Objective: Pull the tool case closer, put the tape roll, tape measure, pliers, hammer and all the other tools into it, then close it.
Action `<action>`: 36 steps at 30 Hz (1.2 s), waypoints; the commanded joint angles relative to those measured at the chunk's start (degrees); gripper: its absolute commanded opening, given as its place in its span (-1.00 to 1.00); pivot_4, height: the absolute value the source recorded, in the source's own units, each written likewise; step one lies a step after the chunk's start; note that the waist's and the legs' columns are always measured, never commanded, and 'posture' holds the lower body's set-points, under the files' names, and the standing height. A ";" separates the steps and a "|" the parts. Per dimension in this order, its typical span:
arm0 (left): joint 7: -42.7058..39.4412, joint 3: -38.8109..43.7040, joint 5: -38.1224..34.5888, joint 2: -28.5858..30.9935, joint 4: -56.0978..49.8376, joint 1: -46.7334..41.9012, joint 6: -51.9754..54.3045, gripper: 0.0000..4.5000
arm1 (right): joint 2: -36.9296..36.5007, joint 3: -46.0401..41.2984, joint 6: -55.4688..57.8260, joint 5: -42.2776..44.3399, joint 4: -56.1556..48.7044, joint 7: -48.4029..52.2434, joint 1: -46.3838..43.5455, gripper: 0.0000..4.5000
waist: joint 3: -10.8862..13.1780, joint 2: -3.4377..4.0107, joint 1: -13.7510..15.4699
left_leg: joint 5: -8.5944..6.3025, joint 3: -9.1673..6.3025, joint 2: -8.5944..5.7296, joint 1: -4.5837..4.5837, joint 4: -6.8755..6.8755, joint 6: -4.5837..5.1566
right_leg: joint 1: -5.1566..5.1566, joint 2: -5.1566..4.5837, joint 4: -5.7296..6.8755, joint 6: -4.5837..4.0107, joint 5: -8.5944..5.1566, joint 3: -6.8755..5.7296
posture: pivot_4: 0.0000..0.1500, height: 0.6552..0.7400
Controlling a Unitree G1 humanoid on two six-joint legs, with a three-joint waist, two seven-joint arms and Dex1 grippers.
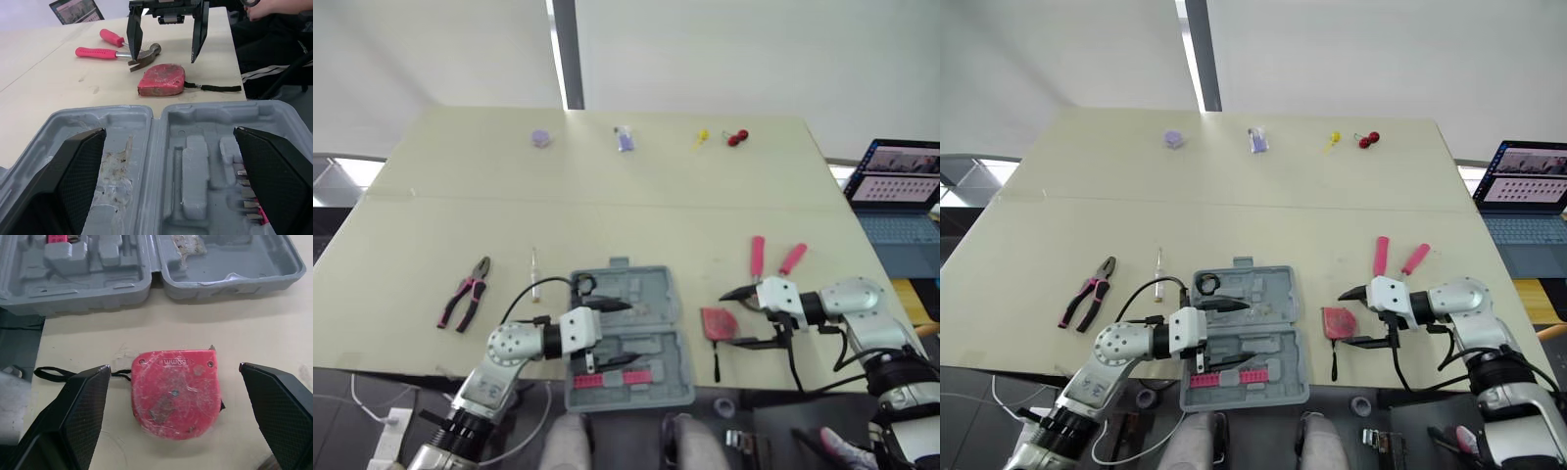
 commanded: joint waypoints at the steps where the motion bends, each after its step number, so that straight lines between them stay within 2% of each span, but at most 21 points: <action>1: 0.70 1.20 -2.15 -0.58 -2.41 0.51 -0.60 1.00 | 0.27 0.14 -4.01 -1.71 4.80 1.83 -2.60 0.98 | 0.00 0.01 0.00 | 0.00 0.00 0.00 0.00 0.01 0.00 | 0.00 -0.01 0.01 0.00 0.00 0.00 | 1.00 1.00; 11: -0.52 1.40 -4.37 -1.08 -2.69 0.51 -0.07 1.00 | 2.18 0.95 -8.18 -5.63 12.44 0.46 -5.31 0.98 | -0.02 0.14 -0.07 | 0.00 0.00 0.00 0.00 0.06 -0.01 | 0.00 -0.02 0.09 0.00 0.00 0.00 | 1.00 1.00; 29: -1.41 1.62 -4.71 -0.39 -2.66 0.47 0.33 1.00 | 4.88 0.95 -6.55 -10.68 16.58 -3.76 -6.87 0.98 | -0.03 0.27 -0.18 | 0.00 -0.02 0.00 0.00 0.12 -0.02 | -0.01 -0.03 0.19 -0.01 0.00 0.00 | 1.00 1.00; 34: -1.25 1.50 -4.49 -0.40 -2.57 0.45 0.24 1.00 | 4.72 0.63 -5.98 -9.92 15.84 -2.64 -6.98 0.33 | -0.03 0.27 -0.19 | 0.00 -0.02 0.00 0.01 0.14 -0.02 | 0.00 -0.03 0.20 -0.01 0.00 0.00 | 1.00 1.00; 36: -1.23 1.40 -4.47 -0.45 -2.66 0.49 0.26 1.00 | 4.60 0.40 -5.24 -9.20 14.80 -1.74 -6.90 0.32 | -0.03 0.27 -0.19 | 0.00 -0.02 0.00 0.01 0.15 -0.02 | 0.00 -0.03 0.20 -0.01 0.00 0.00 | 1.00 1.00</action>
